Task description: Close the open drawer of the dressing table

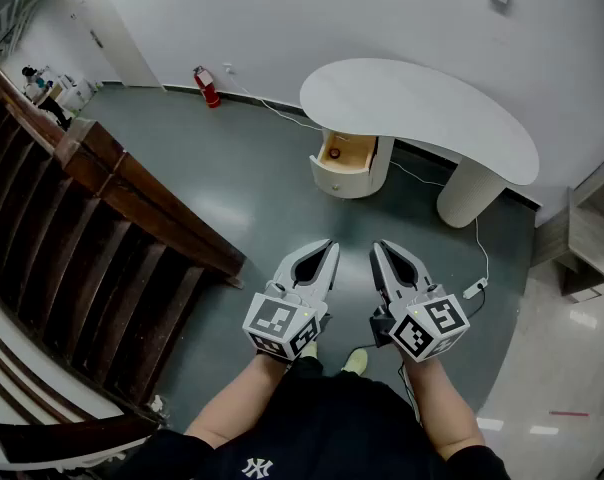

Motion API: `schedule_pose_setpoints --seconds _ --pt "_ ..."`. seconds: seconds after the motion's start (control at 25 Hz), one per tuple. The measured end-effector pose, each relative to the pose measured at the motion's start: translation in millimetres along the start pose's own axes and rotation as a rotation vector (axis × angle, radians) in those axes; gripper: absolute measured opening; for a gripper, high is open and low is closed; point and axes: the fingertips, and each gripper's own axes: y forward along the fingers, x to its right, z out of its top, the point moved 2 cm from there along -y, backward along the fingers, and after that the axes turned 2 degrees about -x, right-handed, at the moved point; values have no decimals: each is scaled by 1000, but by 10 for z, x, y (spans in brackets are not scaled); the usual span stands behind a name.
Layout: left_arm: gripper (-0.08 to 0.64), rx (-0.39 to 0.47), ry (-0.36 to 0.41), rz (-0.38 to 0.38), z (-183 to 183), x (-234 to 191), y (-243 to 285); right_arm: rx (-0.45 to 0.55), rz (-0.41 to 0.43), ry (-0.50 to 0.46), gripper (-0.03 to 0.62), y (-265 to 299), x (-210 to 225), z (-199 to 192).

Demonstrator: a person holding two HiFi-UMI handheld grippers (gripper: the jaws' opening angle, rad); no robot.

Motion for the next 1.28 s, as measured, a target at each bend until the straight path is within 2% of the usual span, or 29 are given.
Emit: schedule_pose_setpoints --seconds 0.48,0.72,1.0,1.28 --pt "9 1 2 1 -5 176 35 9 23 10 14 -118 23 34" --pt "9 -10 21 35 -34 110 118 23 27 97 15 -208 302 70" --pt "9 -33 21 85 -123 -48 146 14 23 213 15 -171 560 -99" --pt "9 -41 29 78 -176 -231 405 -28 23 240 15 152 726 -213"
